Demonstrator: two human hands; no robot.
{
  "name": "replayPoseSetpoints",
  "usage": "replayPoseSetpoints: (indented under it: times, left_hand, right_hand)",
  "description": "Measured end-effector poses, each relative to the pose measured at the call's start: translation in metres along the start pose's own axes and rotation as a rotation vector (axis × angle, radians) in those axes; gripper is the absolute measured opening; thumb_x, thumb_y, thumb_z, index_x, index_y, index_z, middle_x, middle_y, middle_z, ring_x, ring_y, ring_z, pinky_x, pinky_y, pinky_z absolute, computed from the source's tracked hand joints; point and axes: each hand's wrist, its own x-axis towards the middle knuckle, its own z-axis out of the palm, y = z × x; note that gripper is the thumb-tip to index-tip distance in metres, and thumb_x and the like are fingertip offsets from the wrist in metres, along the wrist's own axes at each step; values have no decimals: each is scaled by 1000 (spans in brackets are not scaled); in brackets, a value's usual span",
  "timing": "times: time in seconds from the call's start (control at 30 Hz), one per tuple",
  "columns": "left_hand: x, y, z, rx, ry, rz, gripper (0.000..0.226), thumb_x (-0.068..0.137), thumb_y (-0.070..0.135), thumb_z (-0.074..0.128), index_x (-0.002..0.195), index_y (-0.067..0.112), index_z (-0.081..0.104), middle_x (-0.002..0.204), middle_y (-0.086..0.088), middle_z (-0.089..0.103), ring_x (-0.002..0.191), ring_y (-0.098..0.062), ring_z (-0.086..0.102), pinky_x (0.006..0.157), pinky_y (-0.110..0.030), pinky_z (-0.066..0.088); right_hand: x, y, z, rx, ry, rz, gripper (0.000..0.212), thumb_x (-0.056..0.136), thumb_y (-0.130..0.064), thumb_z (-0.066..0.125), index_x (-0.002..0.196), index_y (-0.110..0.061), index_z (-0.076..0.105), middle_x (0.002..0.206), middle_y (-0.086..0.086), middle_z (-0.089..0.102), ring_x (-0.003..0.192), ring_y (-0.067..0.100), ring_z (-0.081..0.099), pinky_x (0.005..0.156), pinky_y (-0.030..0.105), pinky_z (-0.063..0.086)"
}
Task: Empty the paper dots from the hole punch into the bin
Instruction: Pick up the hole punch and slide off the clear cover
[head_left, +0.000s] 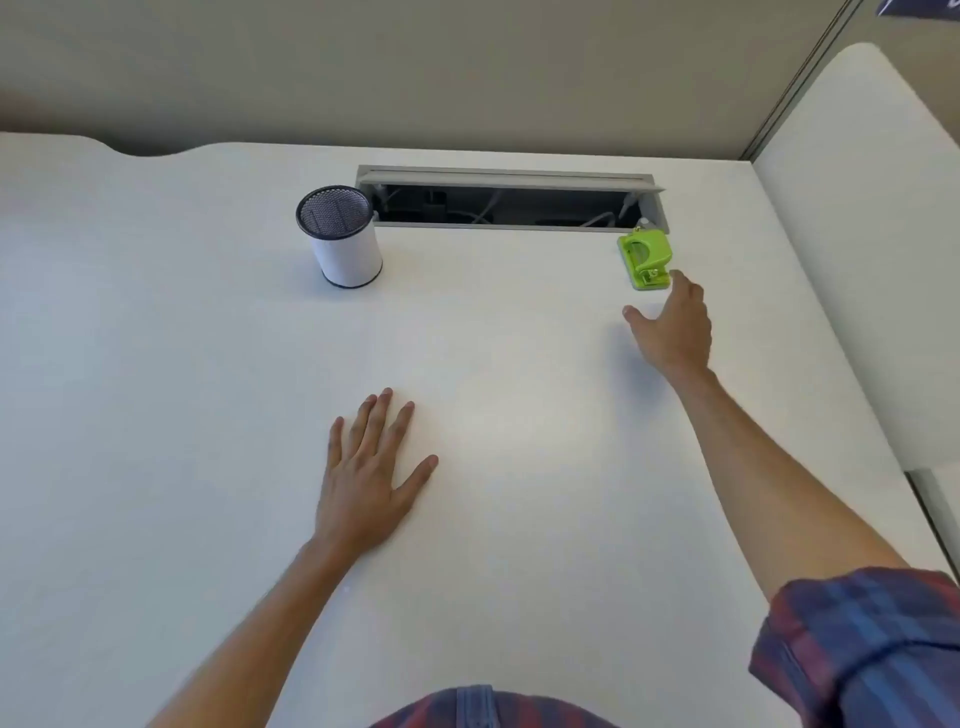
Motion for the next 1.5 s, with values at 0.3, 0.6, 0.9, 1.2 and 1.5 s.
replayPoseSetpoints:
  times: [0.3, 0.6, 0.9, 1.2, 1.5]
  left_hand:
    - [1, -1, 1, 27, 23, 0, 73, 94, 67, 24, 157, 30, 21, 168, 5, 10, 155, -16, 5, 125, -42, 0]
    - [1, -1, 1, 31, 22, -3, 72, 95, 65, 26, 157, 30, 22, 168, 5, 9, 155, -16, 5, 125, -43, 0]
    - [1, -1, 1, 37, 25, 2, 72, 95, 66, 26, 157, 29, 22, 168, 5, 9, 155, -16, 5, 124, -42, -1]
    - [1, 0, 1, 32, 27, 8, 73, 94, 67, 24, 157, 30, 21, 168, 5, 8, 155, -16, 4, 124, -42, -1]
    - [0, 0, 1, 8, 33, 6, 75, 93, 68, 22, 157, 29, 22, 168, 5, 9, 155, -15, 4, 124, -42, -2]
  right_hand:
    - [45, -5, 3, -149, -71, -49, 83, 92, -42, 60, 155, -14, 13, 147, 21, 37, 128, 44, 45, 98, 51, 41]
    - [66, -6, 12, -267, -109, -75, 74, 94, -45, 57, 154, -23, 19, 132, 25, 50, 122, 45, 46, 92, 51, 42]
    - [62, -14, 6, -138, -95, -34, 76, 80, -28, 72, 145, -19, 34, 119, 25, 60, 111, 44, 55, 84, 41, 43]
    - [15, -22, 1, -26, -119, 81, 67, 66, -40, 80, 122, -11, 55, 116, 15, 65, 109, 37, 58, 81, 34, 42]
    - [-49, -23, -5, 591, -214, 289, 20, 69, -33, 77, 87, -29, 68, 78, -3, 66, 76, 17, 65, 82, 39, 60]
